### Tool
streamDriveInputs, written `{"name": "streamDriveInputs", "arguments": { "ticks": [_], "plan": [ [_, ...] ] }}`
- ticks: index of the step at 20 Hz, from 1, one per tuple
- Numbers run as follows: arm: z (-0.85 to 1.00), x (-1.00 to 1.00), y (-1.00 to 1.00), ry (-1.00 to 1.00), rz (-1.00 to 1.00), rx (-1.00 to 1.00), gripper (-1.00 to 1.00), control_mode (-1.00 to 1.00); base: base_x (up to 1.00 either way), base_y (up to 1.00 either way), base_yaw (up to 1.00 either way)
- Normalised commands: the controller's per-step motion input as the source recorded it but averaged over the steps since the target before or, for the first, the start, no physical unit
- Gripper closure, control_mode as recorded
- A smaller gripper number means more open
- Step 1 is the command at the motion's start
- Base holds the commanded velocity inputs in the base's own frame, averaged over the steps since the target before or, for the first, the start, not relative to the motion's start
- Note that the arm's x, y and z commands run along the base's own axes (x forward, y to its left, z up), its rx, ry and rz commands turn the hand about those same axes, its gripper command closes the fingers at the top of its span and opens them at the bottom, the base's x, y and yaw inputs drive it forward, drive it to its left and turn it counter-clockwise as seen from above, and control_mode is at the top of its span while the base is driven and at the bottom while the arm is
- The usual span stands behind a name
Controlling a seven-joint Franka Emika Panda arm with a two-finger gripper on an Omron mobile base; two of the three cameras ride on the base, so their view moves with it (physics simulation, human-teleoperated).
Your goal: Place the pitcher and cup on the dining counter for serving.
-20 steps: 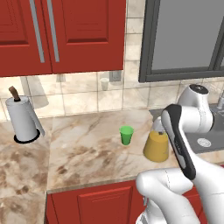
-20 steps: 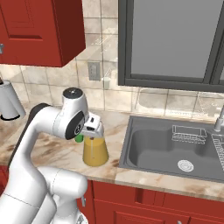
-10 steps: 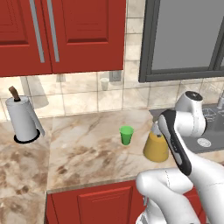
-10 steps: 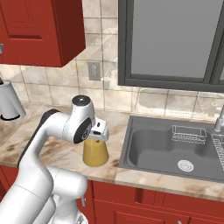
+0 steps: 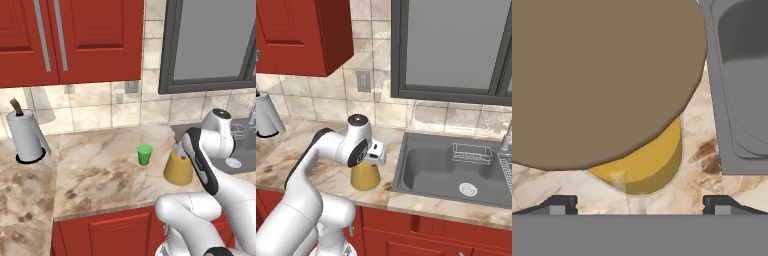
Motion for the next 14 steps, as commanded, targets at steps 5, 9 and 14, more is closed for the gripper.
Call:
{"name": "streamDriveInputs", "arguments": {
  "ticks": [5,9,14],
  "plan": [
    [-0.34,0.08,-0.01,0.00,0.00,0.00,1.00,-1.00,0.00,0.00,0.00],
    [-0.32,0.11,0.00,-0.02,0.00,0.01,1.00,-1.00,0.00,0.00,0.00],
    [-0.24,0.13,0.00,-0.04,0.00,0.00,1.00,-1.00,0.00,0.00,0.00]
  ]
}}
